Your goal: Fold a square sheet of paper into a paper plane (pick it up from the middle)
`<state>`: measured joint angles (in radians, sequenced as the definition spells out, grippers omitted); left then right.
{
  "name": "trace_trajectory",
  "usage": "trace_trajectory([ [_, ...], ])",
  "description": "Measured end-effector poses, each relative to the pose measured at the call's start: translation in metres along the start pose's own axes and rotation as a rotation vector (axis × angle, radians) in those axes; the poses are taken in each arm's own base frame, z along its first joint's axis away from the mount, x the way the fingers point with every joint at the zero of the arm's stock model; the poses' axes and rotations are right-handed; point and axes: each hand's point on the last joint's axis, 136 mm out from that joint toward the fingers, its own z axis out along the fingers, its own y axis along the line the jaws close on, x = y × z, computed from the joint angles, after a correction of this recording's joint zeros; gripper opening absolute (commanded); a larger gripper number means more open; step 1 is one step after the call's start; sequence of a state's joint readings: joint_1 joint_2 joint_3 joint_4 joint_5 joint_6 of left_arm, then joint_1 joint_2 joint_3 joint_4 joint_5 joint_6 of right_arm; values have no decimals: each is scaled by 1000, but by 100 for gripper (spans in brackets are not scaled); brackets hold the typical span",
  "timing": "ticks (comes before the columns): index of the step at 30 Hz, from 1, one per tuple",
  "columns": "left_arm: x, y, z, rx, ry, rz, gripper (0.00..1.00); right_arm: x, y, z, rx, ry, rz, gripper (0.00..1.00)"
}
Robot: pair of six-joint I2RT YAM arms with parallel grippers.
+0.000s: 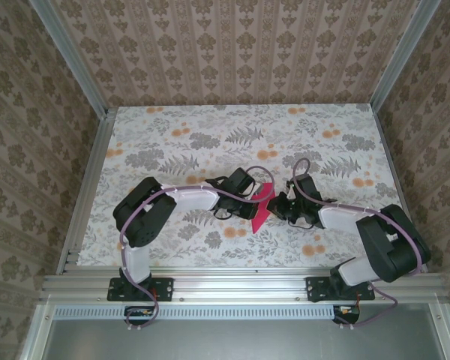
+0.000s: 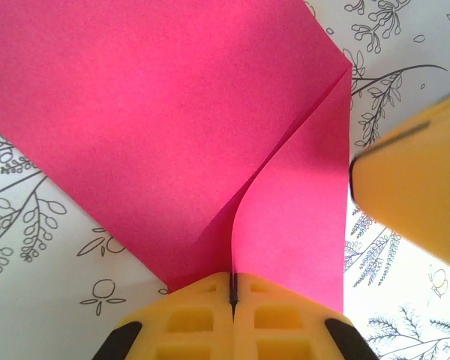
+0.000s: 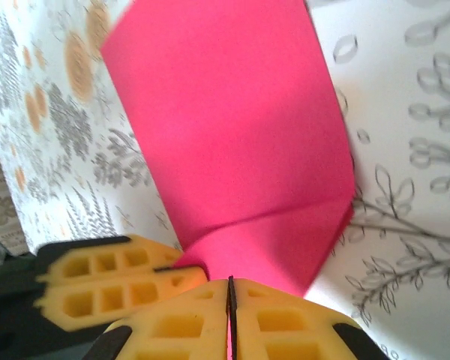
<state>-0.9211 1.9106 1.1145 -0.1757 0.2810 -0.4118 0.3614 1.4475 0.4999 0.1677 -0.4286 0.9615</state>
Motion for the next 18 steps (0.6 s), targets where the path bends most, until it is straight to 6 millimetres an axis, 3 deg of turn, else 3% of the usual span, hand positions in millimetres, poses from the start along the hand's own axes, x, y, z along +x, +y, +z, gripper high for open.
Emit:
trace_trajectory([
  [7,0,0,0,-2,4,-1,0,0,-19,15,41,45,28,11],
  [13,0,0,0,-2,4,-1,0,-3,-17,12,43,46,12,11],
  [18,0,0,0,-2,4,-1,0,-21,-5,5,13,12,-3,10],
])
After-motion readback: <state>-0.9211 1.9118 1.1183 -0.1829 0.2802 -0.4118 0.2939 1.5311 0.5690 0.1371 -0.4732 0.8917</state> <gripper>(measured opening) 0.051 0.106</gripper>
